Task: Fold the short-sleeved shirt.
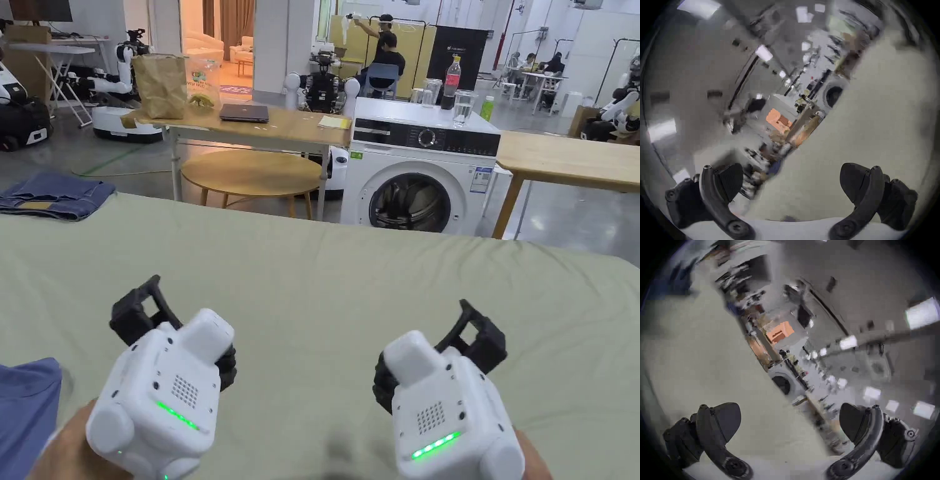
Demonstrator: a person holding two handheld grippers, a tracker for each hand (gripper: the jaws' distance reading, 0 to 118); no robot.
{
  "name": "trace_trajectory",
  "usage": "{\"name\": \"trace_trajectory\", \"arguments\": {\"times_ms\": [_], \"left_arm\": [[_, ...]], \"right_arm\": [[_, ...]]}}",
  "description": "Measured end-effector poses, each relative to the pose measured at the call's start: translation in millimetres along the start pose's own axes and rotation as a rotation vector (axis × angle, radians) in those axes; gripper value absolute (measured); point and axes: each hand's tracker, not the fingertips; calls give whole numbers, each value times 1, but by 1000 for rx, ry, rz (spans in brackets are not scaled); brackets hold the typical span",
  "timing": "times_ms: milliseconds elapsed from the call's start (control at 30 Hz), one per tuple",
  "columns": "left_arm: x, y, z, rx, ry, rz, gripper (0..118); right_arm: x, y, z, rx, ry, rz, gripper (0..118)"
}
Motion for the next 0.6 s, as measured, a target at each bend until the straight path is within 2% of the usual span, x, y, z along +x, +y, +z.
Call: {"name": "trace_trajectory", "arguments": {"times_ms": [100,167,200,267,400,500,600], "left_arm": [[-18,1,5,-4,-60,392,117],[-22,-5,4,0,-103,545,117],[-22,-6,5,3,-102,586,117],[-23,-8,8,7,-76,652,117],[-27,-9,14,39,-70,791,117],[-26,-6,15,29,-16,721,117],[-24,-1,13,25,-39,656,117]], "right_arm": [[20,-4,-3,-74,31,-390,118],[28,-12,-3,-101,19,-559,118],[29,-17,-3,-100,-4,-603,118],[27,-22,0,-109,-47,-648,118],[27,-27,4,-108,-67,-661,118],[29,-27,6,-94,-57,-662,118],[28,-25,6,-94,-48,-634,118]]}}
